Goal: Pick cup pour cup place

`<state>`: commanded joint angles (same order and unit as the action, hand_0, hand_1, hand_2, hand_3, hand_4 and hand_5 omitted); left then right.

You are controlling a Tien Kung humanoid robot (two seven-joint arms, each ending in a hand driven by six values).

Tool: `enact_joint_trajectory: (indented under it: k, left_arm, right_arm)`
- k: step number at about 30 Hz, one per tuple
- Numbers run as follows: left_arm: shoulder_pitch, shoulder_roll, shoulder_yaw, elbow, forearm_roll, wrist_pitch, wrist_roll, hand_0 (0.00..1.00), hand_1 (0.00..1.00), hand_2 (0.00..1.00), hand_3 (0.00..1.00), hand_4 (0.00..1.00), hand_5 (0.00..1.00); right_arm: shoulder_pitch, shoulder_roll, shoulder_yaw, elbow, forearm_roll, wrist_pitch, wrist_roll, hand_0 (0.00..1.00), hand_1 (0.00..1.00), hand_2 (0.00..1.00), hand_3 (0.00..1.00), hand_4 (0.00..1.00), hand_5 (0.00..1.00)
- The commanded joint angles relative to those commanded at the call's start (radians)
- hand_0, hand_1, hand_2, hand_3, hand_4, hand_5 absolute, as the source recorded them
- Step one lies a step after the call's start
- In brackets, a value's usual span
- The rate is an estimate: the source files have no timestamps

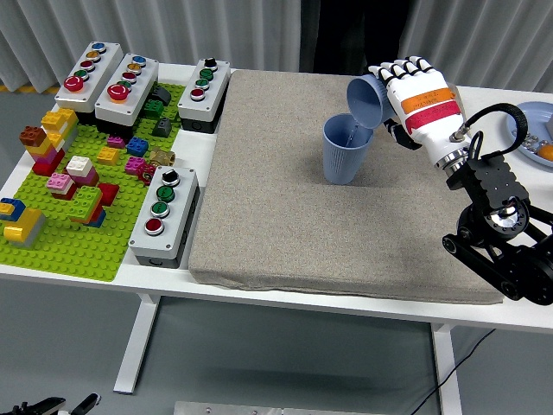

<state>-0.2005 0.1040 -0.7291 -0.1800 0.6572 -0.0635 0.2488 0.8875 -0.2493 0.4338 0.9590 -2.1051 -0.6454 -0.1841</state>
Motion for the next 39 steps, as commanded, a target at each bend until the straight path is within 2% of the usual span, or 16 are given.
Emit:
enact_joint_trajectory:
  k: [20, 26, 31, 35, 39]
  left_arm:
    - [-0.001, -0.001, -0.001, 0.0, -0.001, 0.0, 0.001, 0.765, 0.78, 0.829, 0.72, 0.513, 0.998]
    - [0.001, -0.003, -0.009, 0.0, 0.007, 0.0, 0.003, 0.765, 0.78, 0.829, 0.72, 0.512, 0.998]
    - [0.003, -0.003, -0.009, 0.0, 0.009, -0.001, 0.004, 0.766, 0.78, 0.829, 0.72, 0.512, 0.998]
    - [0.005, -0.003, -0.01, 0.0, 0.013, -0.001, 0.005, 0.766, 0.779, 0.829, 0.72, 0.513, 0.998]
    - [0.007, -0.004, -0.011, 0.0, 0.014, -0.001, 0.006, 0.766, 0.779, 0.829, 0.72, 0.513, 0.998]
  right_arm:
    - [-0.013, 0.006, 0.022, 0.019, 0.022, 0.0, -0.029, 0.86, 0.693, 0.57, 0.61, 0.629, 0.002]
    - [-0.045, 0.005, 0.089, 0.041, 0.25, 0.0, 0.065, 0.856, 0.693, 0.569, 0.609, 0.626, 0.002]
    - [-0.062, 0.0, 0.148, 0.068, 0.458, 0.007, 0.107, 0.85, 0.69, 0.567, 0.608, 0.627, 0.002]
    - [-0.076, 0.0, 0.2, 0.074, 0.62, 0.058, 0.117, 0.849, 0.691, 0.566, 0.606, 0.622, 0.002]
    - [-0.099, 0.007, 0.28, 0.069, 0.783, 0.131, 0.103, 0.849, 0.691, 0.566, 0.606, 0.622, 0.002]
